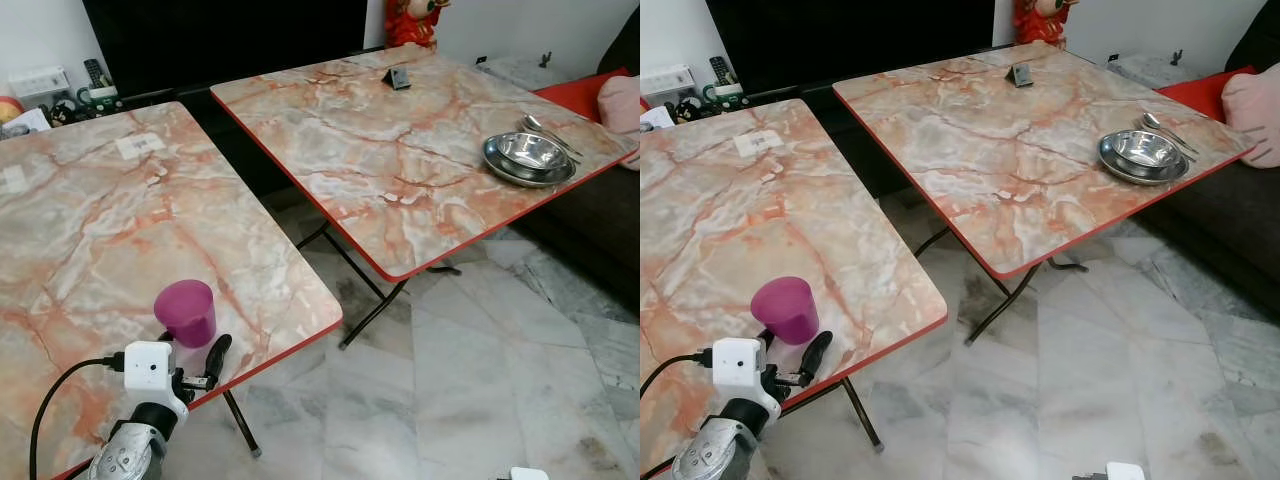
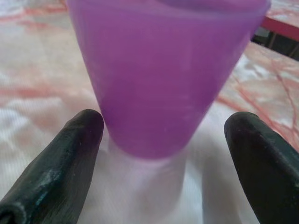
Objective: Setting the table
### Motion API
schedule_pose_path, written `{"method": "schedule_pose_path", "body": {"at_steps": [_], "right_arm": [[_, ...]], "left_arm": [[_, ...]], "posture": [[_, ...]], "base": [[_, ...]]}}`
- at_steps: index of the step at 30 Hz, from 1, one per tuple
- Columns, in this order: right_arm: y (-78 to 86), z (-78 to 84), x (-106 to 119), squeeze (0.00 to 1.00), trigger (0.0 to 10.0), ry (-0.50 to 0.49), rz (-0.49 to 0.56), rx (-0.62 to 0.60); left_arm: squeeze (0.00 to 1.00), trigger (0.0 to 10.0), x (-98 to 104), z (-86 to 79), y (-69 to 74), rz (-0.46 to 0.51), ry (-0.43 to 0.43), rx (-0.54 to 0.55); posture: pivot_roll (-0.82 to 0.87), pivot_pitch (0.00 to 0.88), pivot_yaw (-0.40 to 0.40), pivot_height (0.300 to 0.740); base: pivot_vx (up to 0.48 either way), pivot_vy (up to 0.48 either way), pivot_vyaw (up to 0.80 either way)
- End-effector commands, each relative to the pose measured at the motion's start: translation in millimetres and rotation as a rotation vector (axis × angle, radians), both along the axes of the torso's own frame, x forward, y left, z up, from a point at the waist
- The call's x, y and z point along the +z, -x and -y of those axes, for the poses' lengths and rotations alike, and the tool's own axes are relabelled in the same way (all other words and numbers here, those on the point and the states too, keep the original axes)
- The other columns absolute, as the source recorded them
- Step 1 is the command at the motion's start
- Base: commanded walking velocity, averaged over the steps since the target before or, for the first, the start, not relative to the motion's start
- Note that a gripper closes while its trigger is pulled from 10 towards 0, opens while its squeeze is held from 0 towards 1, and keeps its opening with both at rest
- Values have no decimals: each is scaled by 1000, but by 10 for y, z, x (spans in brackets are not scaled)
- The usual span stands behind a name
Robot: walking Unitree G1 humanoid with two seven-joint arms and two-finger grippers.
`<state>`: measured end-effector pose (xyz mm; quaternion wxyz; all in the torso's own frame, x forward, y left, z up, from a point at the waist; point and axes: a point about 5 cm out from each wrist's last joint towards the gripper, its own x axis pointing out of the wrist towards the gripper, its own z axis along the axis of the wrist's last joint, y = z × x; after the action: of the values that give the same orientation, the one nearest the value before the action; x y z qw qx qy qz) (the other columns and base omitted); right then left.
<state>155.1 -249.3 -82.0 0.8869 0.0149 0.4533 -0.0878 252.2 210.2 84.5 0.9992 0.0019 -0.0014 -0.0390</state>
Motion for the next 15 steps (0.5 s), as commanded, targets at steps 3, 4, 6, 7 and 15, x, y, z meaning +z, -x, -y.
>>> {"method": "schedule_pose_path", "body": {"at_steps": [3,4,6,7,15], "right_arm": [[45,29,-10,0,10000,6,-11,-6],[46,29,-10,0,10000,6,-11,-7],[46,31,-10,0,10000,7,-11,-8],[47,32,-10,0,10000,7,-11,-9],[48,32,-10,0,10000,8,-12,-9]], "left_arm": [[0,10000,-39,12,-36,2,-17,13],[0,10000,-37,16,-47,7,-16,16],[0,10000,-33,29,-78,16,-13,24],[0,10000,-35,35,-91,18,-13,26],[0,10000,-55,98,-189,32,-8,41]], "posture": [[88,123,-55,740],[86,123,-55,740],[86,123,-56,740],[86,123,-56,740],[77,123,-56,740]], "base": [[0,0,0],[0,0,0],[0,0,0],[0,0,0],[0,0,0]]}}
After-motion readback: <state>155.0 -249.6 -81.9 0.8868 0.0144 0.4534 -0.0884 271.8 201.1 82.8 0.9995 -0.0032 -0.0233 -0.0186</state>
